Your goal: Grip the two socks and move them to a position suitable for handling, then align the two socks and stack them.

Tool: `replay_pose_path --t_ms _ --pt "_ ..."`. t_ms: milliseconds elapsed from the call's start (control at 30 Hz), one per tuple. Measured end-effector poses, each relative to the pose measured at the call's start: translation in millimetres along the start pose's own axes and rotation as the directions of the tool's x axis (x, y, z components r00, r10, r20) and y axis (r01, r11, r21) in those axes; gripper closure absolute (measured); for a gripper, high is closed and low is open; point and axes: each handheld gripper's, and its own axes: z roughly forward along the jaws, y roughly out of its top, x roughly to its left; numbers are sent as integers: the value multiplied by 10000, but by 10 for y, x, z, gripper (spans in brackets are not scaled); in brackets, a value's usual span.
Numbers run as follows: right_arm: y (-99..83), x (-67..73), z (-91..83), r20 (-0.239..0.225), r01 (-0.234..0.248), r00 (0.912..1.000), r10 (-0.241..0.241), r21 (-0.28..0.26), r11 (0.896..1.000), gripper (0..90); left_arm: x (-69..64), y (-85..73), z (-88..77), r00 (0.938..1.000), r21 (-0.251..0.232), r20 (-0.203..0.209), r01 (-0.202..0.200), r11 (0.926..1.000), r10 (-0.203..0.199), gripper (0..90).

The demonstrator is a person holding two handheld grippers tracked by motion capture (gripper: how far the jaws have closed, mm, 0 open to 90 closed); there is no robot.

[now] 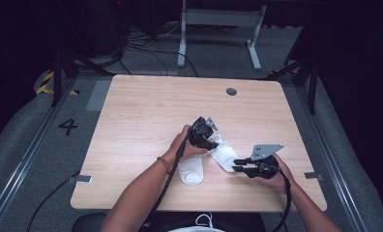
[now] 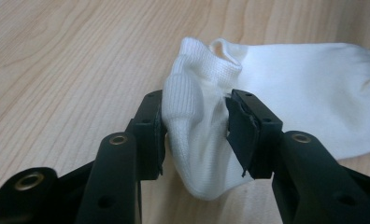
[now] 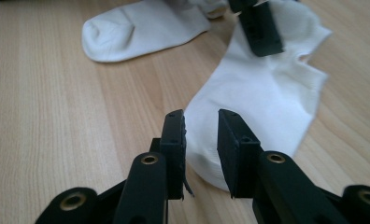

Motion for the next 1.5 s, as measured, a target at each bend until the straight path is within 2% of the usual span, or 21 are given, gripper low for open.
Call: replay_pose_path --t_ms 67,100,233,300,433,567,700,833,1033,1300,1400,1433,1500 --pt "-3 14 59 -159 69 9999 -65 246 9997 722 32 15 10 9999 43 -16 103 9999 -103 563" --pt "-4 19 78 -291 102 9995 -93 322 9994 715 45 25 20 10000 85 11 -15 10000 15 590" --pt "-16 42 121 -309 160 9994 -141 614 9980 686 55 33 68 9996 345 92 -255 9991 252 683" --pt "-38 55 150 -215 292 9994 -274 858 9959 688 62 25 80 9993 268 247 -295 9992 288 724" --pt "-49 50 160 -104 271 9996 -263 879 9958 732 85 28 79 9981 307 422 -455 9985 442 790" --pt "-44 73 180 354 467 9981 -505 1008 9938 802 119 28 82 9978 281 538 -413 9988 397 830" --pt "-31 96 191 421 591 9971 -637 1015 9931 879 134 37 83 9973 332 599 -436 9985 415 841" --pt "-16 95 193 507 640 9963 -696 1049 9924 887 149 51 88 9966 333 653 -533 9980 510 848" --pt "6 96 180 477 643 9965 -689 933 9936 889 178 53 52 9971 325 694 -330 9989 307 866" --pt "52 129 134 342 705 9967 -730 696 9951 891 157 71 25 9964 261 677 -524 9983 505 871" --pt "76 144 118 265 753 9967 -771 639 9951 891 142 107 47 9970 449 468 -638 9970 617 870" --pt "83 148 115 279 769 9965 -787 612 9952 891 135 121 54 9975 437 446 -559 9975 539 868" --pt "91 160 115 168 821 9964 -834 663 9944 891 122 151 69 9967 450 473 -683 9966 662 867"
